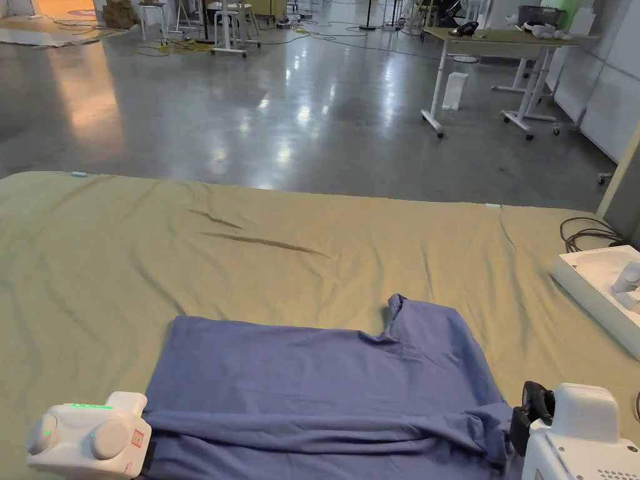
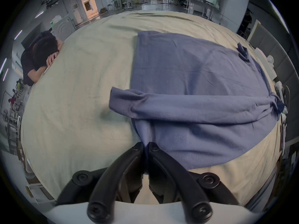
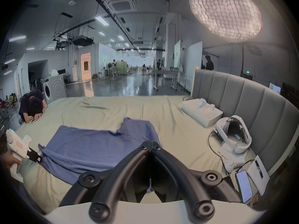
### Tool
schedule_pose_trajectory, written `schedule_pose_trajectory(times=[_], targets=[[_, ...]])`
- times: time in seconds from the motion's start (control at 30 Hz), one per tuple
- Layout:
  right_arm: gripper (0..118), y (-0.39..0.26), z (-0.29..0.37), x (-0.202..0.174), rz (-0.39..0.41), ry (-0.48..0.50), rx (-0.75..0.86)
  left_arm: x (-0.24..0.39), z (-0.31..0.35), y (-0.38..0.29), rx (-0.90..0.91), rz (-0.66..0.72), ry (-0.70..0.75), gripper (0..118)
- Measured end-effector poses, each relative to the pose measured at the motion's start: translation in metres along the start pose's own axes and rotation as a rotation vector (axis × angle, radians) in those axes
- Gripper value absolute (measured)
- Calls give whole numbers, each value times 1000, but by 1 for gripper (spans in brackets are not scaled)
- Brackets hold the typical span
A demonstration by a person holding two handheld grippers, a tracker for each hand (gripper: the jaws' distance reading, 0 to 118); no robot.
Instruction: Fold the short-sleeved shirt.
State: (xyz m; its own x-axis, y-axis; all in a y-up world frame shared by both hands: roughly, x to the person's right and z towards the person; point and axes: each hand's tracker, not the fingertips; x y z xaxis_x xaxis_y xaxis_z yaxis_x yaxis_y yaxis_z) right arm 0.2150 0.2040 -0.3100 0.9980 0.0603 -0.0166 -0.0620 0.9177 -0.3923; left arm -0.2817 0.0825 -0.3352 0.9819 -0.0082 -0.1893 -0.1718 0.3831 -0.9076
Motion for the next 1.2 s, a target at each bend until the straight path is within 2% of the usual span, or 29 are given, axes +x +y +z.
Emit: schedule_pose_trajectory(times=[0.07, 0.13, 0.23, 0.3, 0.33, 0.4, 0.5, 0.6, 0.7, 0.73, 0.8, 0.83, 0.93, 1.03, 1.2], targets=[[0, -2, -13, 9, -2, 8, -92, -12, 0, -1, 35, 60, -28, 6], [3, -5, -32, 19, 19, 23, -221, -15, 6, -3, 45, 61, -35, 5], [24, -18, -61, 33, 26, 64, -370, -12, 28, -8, 95, 56, -41, 5], [50, -28, -78, 39, 13, 69, -456, -12, 42, -9, 124, 60, -53, 5], [55, -32, -84, 40, 15, 77, -488, -12, 48, -10, 139, 64, -57, 5], [62, -41, -98, 40, 49, 73, -567, -12, 54, -10, 146, 63, -64, 5], [63, -61, -116, 37, 80, 70, -653, -14, 58, -10, 152, 64, -67, 5], [63, -86, -136, 34, 126, 50, -754, -13, 57, -11, 147, 57, -60, 5], [61, -99, -142, 36, 72, 55, -723, -11, 52, -13, 138, 43, -47, 5], [54, -97, -138, 36, 66, 54, -711, -11, 52, -13, 137, 41, -45, 5], [25, -94, -135, 36, 62, 71, -686, -11, 50, -15, 133, 40, -43, 5], [17, -93, -135, 35, 60, 82, -680, -12, 48, -15, 129, 40, -43, 5], [12, -92, -138, 32, 44, 102, -682, -13, 45, -15, 121, 44, -42, 5], [6, -91, -135, 29, 66, 102, -666, -14, 45, -15, 124, 51, -43, 5], [5, -62, -108, 37, 4, 126, -581, -20, 62, -11, 161, 59, -73, 5]])
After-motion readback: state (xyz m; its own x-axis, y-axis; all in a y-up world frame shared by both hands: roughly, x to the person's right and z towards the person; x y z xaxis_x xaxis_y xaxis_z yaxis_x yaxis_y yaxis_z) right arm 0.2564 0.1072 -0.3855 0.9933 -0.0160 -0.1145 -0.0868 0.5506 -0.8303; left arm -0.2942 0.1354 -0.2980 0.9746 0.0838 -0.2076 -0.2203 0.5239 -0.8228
